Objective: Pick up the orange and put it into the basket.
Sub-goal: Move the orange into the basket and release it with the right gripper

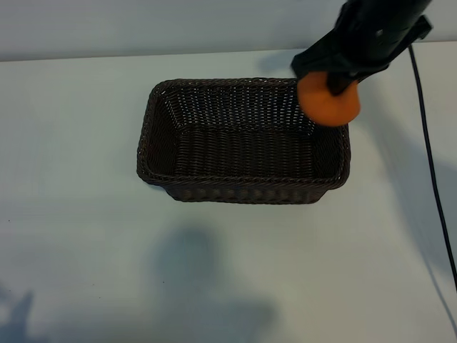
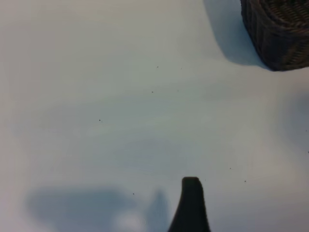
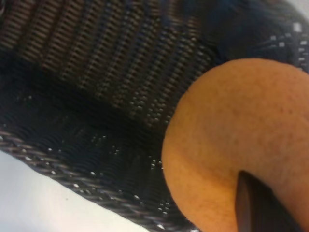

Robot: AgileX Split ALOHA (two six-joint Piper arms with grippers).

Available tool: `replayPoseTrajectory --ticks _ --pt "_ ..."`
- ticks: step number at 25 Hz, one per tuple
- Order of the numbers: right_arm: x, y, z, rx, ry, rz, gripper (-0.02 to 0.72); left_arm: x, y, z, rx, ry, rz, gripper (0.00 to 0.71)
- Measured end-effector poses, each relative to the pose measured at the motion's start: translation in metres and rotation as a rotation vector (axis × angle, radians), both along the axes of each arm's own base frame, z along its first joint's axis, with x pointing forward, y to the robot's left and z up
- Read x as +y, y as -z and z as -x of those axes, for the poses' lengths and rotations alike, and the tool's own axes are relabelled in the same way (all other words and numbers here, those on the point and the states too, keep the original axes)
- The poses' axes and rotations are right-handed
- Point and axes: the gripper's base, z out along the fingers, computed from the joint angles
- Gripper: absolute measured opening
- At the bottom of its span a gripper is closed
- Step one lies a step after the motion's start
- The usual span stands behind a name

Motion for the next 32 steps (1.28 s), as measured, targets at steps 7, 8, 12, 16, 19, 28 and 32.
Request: replayPoseTrajectory --ticks 7,8,12,16,19,28,32 --pt "0.035 0.038 -0.014 0.036 -0.065 0.015 0.072 0.0 0.0 0.0 0.0 0.0 0.0 0.594" --pt "0.038 0.043 -0.017 0.039 -0.074 0.016 0.072 0.0 0.0 0.0 0.0 0.0 0.0 0.594" --pt "0.054 0.069 -0.027 0.063 -0.106 0.029 0.072 0.0 0.0 0.0 0.0 0.0 0.0 0.594" --pt "0.063 0.094 -0.032 0.099 -0.12 0.041 0.072 0.0 0.0 0.0 0.0 0.0 0.0 0.594" --pt "0.065 0.107 -0.034 0.123 -0.121 0.05 0.072 0.0 0.0 0.0 0.0 0.0 0.0 0.594" --pt "0.07 0.094 -0.038 0.116 -0.123 0.032 0.284 0.0 0.0 0.0 0.0 -0.001 0.001 0.594" --pt "0.073 0.072 -0.043 0.093 -0.13 0.018 0.486 0.0 0.0 0.0 0.0 -0.001 0.001 0.594"
